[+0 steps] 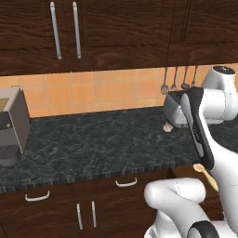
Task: Pick the pizza cutter from the drawer and place it on the counter.
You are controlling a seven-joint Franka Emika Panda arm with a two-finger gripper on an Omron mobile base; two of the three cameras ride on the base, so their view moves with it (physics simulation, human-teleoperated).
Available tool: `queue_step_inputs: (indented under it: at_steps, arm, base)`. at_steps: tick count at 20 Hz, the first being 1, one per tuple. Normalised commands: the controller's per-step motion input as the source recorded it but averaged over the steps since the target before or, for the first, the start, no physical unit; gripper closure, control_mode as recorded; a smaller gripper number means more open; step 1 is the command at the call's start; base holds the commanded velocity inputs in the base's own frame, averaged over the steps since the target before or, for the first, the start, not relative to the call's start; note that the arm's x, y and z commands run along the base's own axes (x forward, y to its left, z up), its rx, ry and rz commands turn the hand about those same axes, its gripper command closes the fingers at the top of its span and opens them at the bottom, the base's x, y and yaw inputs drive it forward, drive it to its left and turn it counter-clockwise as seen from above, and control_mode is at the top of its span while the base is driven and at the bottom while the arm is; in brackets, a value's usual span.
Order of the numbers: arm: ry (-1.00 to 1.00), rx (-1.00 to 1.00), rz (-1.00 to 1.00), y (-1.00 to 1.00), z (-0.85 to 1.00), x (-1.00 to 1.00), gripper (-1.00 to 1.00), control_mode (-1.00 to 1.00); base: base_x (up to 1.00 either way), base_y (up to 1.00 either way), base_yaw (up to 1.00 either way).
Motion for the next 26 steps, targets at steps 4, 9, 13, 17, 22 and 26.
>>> queue_step_inputs:
  at_steps: [4, 9, 13, 17, 22, 26]
  arm:
    - [0.0, 0.0, -0.07, -0.85, -0.36, -0.27, -1.0, -1.0]
    - [0.0, 0.0, -0.08, -0.79, -0.4, -0.27, -1.0, -1.0]
    - [0.0, 0.0, -0.07, -0.78, -0.44, -0.31, -1.0, -1.0]
    - [0.02, -0.04, -0.02, -0.58, -0.61, -0.28, -1.0, -1.0]
    - [0.02, -0.02, 0.0, -0.23, -0.63, -0.05, -1.0, -1.0]
    - [-0.03, 0.0, 0.02, -0.13, -0.48, 0.0, -1.0, -1.0]
  base:
    - [0.0, 0.0, 0.0]
    - [0.0, 0.0, 0.0]
    - [0.0, 0.0, 0.0]
    - [0.0, 0.0, 0.0]
    - [0.0, 0.0, 0.0]
    - [0.0, 0.0, 0.0]
